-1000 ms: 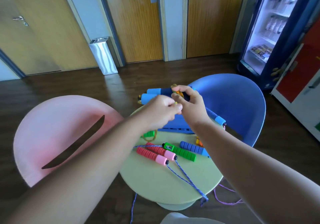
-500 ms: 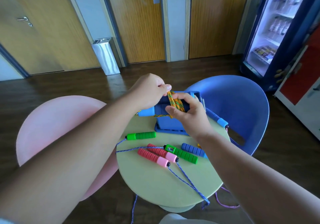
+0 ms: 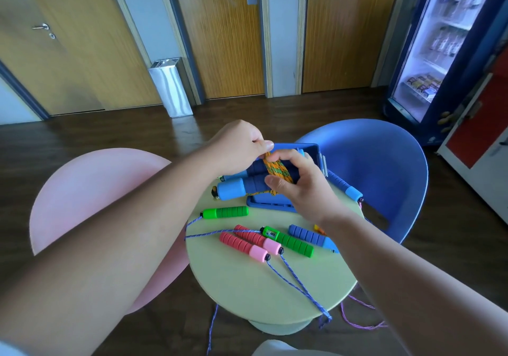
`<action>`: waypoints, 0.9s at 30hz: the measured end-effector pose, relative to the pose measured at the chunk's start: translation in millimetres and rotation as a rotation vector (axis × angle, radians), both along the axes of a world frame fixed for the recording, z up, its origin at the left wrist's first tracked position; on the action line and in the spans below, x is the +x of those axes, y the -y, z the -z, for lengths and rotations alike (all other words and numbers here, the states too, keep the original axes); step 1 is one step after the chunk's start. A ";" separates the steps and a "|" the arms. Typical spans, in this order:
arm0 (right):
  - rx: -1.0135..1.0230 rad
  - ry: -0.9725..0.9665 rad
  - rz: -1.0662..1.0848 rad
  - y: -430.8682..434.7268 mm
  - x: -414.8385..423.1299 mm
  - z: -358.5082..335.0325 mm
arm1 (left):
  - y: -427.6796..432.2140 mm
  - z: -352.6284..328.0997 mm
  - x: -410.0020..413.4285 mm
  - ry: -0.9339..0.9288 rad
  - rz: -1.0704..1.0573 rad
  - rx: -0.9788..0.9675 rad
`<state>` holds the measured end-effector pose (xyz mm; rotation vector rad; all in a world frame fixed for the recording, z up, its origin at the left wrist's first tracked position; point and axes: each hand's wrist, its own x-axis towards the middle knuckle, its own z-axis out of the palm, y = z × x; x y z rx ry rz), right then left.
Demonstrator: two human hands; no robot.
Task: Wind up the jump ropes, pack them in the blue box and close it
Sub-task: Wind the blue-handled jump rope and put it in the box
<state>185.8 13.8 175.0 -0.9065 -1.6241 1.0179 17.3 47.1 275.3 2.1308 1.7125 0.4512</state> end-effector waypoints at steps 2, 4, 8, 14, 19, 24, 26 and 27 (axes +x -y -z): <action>0.002 0.033 -0.021 0.5 3.0 -1.1 | 3.0 0.5 0.9 0.000 0.005 0.010; 0.004 0.059 -0.040 0.7 5.5 -2.0 | 4.2 1.5 1.4 -0.007 0.007 0.022; -0.053 0.065 -0.053 5.0 6.5 -6.3 | 5.6 3.2 -1.3 0.011 0.007 0.012; -0.038 0.055 -0.038 6.3 5.2 -4.8 | 8.9 2.8 -6.9 0.096 0.015 -0.017; -0.027 -0.043 0.131 4.7 9.5 -2.7 | 13.2 1.1 -18.4 0.173 0.075 -0.001; -0.054 -0.111 0.196 7.7 18.7 -5.6 | 17.2 8.7 -46.9 0.332 0.010 0.020; -0.093 -0.198 0.217 9.1 20.7 -11.2 | 19.1 18.2 -55.4 0.476 -0.055 0.029; -0.117 -0.231 0.227 9.1 21.4 -14.4 | 19.9 23.7 -57.8 0.535 -0.081 0.031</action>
